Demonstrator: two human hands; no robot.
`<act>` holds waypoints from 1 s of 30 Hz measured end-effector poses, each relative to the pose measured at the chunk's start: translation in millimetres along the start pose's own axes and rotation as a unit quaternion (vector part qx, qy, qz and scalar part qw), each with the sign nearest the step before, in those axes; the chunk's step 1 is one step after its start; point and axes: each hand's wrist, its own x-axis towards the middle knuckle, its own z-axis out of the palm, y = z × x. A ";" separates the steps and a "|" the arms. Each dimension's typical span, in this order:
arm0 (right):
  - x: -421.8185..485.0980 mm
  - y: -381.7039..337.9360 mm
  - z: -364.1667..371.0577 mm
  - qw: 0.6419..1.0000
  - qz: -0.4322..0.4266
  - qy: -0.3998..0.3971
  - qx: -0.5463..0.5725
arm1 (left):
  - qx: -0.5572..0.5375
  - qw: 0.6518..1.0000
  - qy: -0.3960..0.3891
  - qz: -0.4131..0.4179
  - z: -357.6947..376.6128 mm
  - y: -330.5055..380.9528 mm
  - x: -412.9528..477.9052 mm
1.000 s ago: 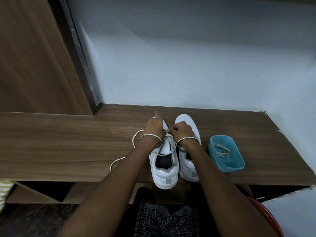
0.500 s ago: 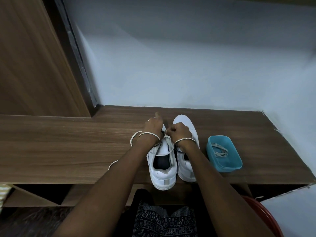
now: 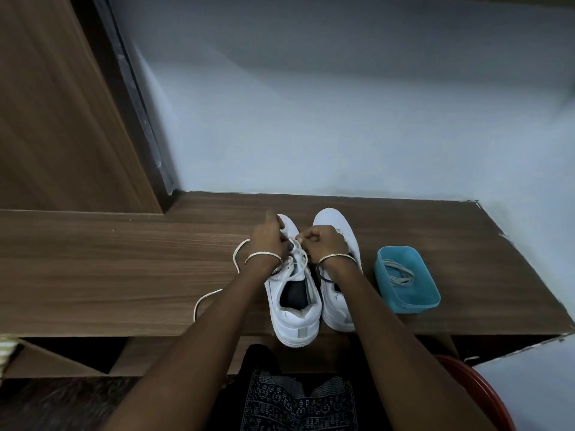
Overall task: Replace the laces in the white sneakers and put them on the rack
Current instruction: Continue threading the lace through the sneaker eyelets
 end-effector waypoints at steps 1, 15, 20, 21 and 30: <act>0.6 0.6 1.6 1.000 -0.003 0.002 0.013 | -0.025 1.000 0.007 -0.014 0.2 -1.8 -1.4; 4.2 11.8 5.7 0.984 0.025 0.080 0.160 | -0.122 0.986 0.105 -0.048 -11.8 -31.5 -18.7; -23.4 -8.5 -13.2 0.887 0.024 0.086 0.453 | -0.021 0.999 0.033 -0.028 -23.4 -53.2 -19.8; -25.4 -8.2 -16.5 0.869 0.020 0.085 0.486 | -0.007 1.000 0.018 -0.010 -23.5 -59.7 -17.5; -32.3 -12.0 -68.7 0.834 0.003 0.151 0.530 | 0.114 0.993 -0.019 -0.024 -22.5 -67.8 -3.7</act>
